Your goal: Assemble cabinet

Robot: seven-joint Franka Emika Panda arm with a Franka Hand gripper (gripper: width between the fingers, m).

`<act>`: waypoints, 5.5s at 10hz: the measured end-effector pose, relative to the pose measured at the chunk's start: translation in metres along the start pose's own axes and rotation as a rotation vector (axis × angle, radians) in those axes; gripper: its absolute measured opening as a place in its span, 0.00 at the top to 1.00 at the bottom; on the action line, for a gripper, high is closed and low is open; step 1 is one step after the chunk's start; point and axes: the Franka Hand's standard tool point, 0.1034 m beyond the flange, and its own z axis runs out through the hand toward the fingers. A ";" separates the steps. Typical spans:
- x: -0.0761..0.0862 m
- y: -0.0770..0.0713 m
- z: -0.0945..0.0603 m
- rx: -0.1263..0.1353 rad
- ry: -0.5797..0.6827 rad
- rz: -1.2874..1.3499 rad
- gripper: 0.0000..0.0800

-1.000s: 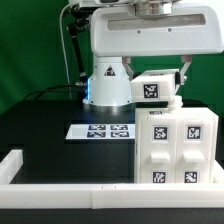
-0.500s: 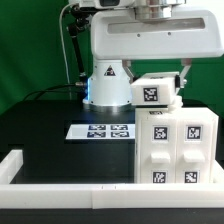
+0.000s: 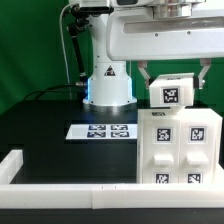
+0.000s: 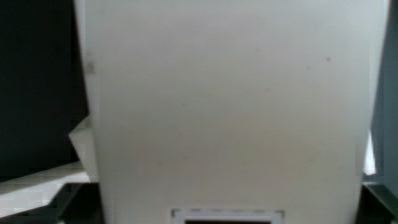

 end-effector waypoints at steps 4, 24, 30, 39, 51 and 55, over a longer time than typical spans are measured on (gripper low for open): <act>-0.004 -0.003 0.012 -0.007 -0.020 -0.025 0.30; -0.003 -0.011 0.013 0.038 0.065 0.420 0.30; -0.003 -0.012 0.013 0.070 0.050 0.751 0.30; -0.003 -0.016 0.014 0.084 0.031 1.064 0.30; 0.011 -0.029 -0.022 0.128 0.084 0.478 0.00; 0.013 -0.030 -0.020 0.114 0.086 0.269 0.00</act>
Offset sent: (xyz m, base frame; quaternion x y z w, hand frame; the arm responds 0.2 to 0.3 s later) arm -0.0012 0.0152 -0.0199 -0.0044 -0.0560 -0.0424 0.9975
